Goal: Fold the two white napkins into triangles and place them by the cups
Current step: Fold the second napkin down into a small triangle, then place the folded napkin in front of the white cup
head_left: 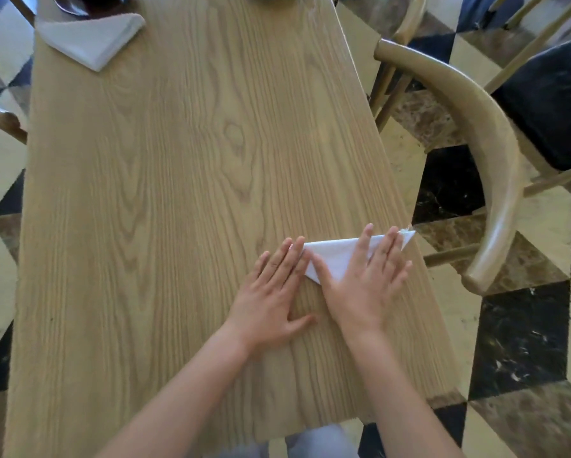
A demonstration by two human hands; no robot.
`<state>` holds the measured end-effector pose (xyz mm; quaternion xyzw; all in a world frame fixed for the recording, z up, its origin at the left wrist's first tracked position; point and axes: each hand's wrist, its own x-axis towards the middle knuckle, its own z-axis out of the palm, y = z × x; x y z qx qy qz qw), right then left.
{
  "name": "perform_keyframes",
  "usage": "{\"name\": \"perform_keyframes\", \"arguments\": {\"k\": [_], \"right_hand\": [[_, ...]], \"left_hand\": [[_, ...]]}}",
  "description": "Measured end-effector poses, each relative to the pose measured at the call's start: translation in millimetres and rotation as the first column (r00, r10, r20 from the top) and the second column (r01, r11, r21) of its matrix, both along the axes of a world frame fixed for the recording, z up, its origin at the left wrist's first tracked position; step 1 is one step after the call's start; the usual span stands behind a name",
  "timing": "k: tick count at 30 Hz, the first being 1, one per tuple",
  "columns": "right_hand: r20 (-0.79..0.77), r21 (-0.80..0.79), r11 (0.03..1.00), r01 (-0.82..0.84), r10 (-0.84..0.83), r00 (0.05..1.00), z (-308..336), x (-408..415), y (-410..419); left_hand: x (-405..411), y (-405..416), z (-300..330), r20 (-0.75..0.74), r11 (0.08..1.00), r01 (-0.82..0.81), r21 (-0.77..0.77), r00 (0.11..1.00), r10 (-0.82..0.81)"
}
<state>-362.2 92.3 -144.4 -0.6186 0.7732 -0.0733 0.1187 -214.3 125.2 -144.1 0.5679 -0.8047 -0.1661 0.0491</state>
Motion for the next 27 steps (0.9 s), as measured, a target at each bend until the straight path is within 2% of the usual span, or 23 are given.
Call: {"name": "perform_keyframes", "arguments": {"k": [2,4,6,8,10,12,14,27], "right_hand": [[-0.027,-0.001,1.000,0.001,-0.001,1.000,-1.1,5.7,-2.4],[-0.038,-0.014,1.000,-0.016,0.016,0.999,-4.1,5.4,-4.7],[-0.057,-0.033,0.999,-0.040,0.038,0.998,-7.1,3.7,-10.5],[-0.069,-0.060,0.996,-0.066,0.062,0.996,-9.2,5.3,-24.8],[-0.045,-0.082,0.994,-0.073,0.069,0.997,-10.8,10.7,-49.8],[-0.015,-0.092,0.993,-0.073,0.072,0.997,-11.6,17.0,-80.1],[-0.005,-0.085,0.993,-0.081,0.081,0.997,-12.2,24.4,-112.6],[-0.054,-0.038,0.998,-0.051,0.049,0.997,-12.9,109.5,-339.3]], "left_hand": [[21.9,-6.5,3.4,-0.019,0.993,0.099,-0.064,0.995,-0.101],[44.4,-23.4,3.2,-0.082,0.981,0.087,-0.174,0.991,-0.102],[67.4,-54.9,-0.4,-0.137,0.972,-0.076,-0.222,0.990,0.046],[87.2,-99.4,-2.5,-0.127,0.936,-0.295,-0.191,0.953,0.275],[102.9,-145.3,-6.1,-0.005,0.883,-0.454,-0.117,0.890,0.457],[112.2,-173.7,-12.6,0.135,0.845,-0.533,-0.054,0.834,0.535],[115.1,-181.0,-20.0,0.169,0.827,-0.560,-0.057,0.811,0.561],[110.6,-177.0,-15.1,0.186,0.822,-0.567,-0.052,0.803,0.566]]}}
